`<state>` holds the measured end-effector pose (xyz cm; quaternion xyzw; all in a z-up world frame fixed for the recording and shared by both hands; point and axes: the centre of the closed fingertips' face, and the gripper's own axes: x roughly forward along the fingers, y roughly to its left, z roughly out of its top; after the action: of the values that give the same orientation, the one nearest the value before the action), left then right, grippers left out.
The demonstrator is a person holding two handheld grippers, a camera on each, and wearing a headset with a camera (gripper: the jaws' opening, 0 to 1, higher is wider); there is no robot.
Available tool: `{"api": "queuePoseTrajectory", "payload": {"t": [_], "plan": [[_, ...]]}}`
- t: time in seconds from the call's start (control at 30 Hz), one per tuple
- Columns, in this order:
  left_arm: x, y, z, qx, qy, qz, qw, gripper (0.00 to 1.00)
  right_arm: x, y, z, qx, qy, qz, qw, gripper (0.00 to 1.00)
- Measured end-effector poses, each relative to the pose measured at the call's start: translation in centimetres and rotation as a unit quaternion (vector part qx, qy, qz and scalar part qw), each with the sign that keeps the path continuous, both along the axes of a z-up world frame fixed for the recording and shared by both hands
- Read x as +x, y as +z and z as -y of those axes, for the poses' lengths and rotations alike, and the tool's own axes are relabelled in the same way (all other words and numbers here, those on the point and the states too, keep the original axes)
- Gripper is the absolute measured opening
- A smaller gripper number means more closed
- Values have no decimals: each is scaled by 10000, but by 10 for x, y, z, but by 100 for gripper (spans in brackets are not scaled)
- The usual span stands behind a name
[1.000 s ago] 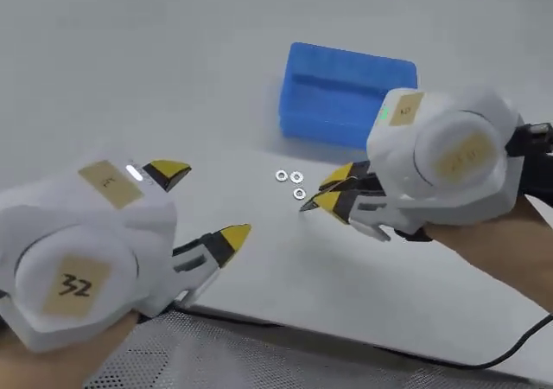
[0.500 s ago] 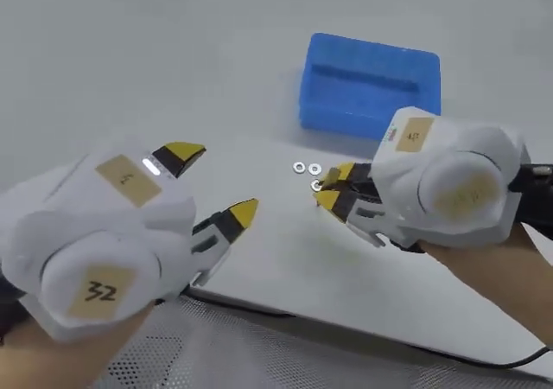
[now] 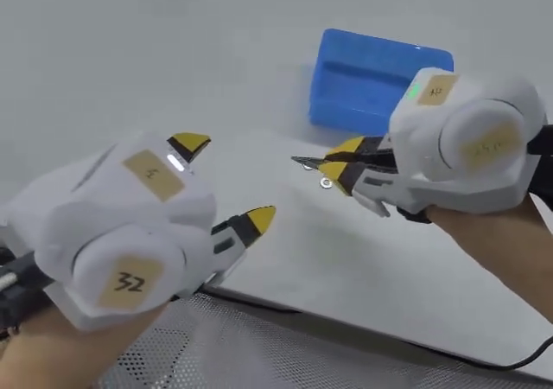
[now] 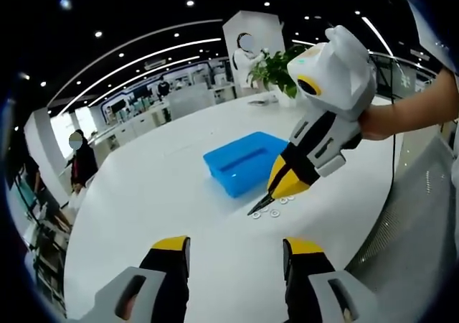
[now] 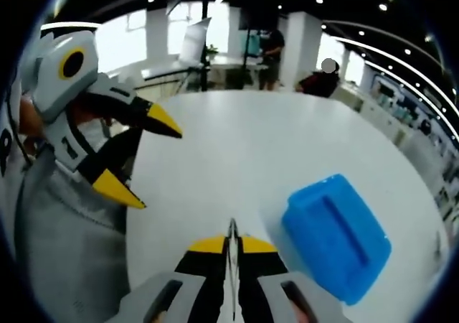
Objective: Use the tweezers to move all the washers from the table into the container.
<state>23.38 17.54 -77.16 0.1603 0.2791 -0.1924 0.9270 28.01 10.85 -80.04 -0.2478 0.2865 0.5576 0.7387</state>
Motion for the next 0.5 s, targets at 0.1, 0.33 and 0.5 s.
{"api": "queuePoseTrajectory", "payload": {"t": [0.1, 0.33, 0.5], "plan": [[0, -2, 1, 26, -33, -42, 10000, 50, -2, 3, 3, 47, -67, -74, 9999, 1], [1, -3, 23, 154, -799, -176, 9965, 35, -19, 14, 10, 155, -91, -362, 9992, 1], [14, -6, 50, 408, -1585, -113, 9865, 26, -33, 22, 17, 123, -2, -363, 9993, 1]]}}
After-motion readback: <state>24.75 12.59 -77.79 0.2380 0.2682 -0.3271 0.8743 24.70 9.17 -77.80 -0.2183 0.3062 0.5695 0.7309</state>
